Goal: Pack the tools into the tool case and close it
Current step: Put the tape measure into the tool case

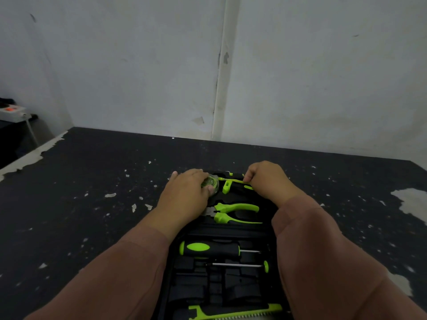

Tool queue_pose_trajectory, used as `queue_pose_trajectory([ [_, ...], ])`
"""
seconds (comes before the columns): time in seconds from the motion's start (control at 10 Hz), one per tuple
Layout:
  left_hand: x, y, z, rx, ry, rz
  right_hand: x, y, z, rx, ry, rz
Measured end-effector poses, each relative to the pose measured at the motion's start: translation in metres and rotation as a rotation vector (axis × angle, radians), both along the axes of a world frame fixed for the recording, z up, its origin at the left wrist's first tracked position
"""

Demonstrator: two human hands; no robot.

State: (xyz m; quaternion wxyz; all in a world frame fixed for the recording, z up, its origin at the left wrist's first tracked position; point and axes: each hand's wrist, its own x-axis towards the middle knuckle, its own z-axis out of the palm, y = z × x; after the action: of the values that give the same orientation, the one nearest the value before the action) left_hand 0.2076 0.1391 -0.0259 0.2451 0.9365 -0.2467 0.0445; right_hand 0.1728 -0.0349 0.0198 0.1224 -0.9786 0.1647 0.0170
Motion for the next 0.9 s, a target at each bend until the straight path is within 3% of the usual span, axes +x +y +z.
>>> queue_pose_trajectory([
  [0.6, 0.002, 0.001, -0.005, -0.045, 0.005, -0.008, 0.004, -0.002, -0.006, -0.139, 0.004, -0.014],
  [0.7, 0.004, 0.002, -0.008, -0.118, 0.014, -0.020, 0.004, -0.005, -0.009, -0.127, -0.015, -0.037],
  [0.9, 0.013, 0.007, -0.014, -0.308, 0.182, 0.179, 0.001, -0.012, -0.020, -0.009, -0.132, -0.192],
])
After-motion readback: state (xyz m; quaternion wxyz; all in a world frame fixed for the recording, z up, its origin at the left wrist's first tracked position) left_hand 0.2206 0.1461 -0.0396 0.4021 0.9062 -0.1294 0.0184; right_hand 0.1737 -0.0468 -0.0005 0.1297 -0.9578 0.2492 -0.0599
